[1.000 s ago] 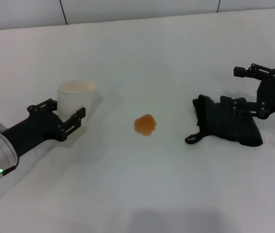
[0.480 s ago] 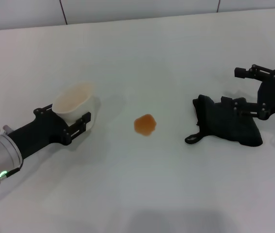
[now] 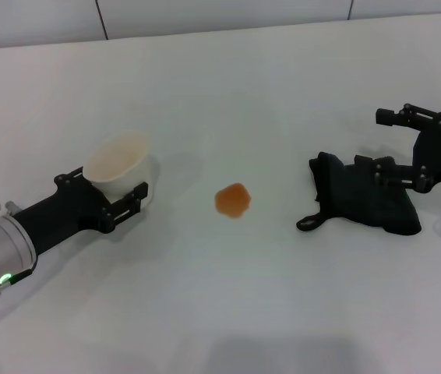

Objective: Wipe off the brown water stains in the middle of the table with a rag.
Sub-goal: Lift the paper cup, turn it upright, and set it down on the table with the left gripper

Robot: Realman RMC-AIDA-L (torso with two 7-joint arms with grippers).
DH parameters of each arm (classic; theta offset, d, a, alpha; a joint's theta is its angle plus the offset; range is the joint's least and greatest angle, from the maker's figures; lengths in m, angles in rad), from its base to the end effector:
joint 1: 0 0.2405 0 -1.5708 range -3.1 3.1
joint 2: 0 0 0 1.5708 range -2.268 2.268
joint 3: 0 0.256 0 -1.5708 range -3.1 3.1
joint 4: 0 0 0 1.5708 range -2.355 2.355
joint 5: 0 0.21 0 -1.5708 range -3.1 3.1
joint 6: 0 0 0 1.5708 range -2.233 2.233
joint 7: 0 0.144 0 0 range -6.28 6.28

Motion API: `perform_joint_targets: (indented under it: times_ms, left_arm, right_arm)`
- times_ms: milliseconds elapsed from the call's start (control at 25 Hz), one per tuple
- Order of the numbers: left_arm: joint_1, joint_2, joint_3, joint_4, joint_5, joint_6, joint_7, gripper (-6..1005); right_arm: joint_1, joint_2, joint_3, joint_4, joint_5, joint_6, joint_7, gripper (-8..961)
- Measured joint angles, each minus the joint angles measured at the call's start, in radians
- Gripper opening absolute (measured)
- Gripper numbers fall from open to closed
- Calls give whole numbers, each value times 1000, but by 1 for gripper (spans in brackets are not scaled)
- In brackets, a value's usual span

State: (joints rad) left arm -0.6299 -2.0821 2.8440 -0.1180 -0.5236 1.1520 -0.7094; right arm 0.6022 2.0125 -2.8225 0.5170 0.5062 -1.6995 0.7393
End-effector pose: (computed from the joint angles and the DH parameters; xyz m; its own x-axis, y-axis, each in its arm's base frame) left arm -0.3035 0.3286 -0.0730 0.8242 0.2577 0.5043 0.5029 -0.7425 -0.4425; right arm 0.3240 0.3078 0.0412 0.8608 -0.0367 -0.5077 -0.3296 -0.8002 -0.5010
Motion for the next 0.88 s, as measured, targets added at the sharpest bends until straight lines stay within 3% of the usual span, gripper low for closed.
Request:
perform_joint_targets:
  times_ms: [880]
  left_arm:
    - [-11, 2, 0, 1, 9, -3, -32, 763]
  right_arm:
    - [1, -2, 0, -2, 0, 0, 0, 838]
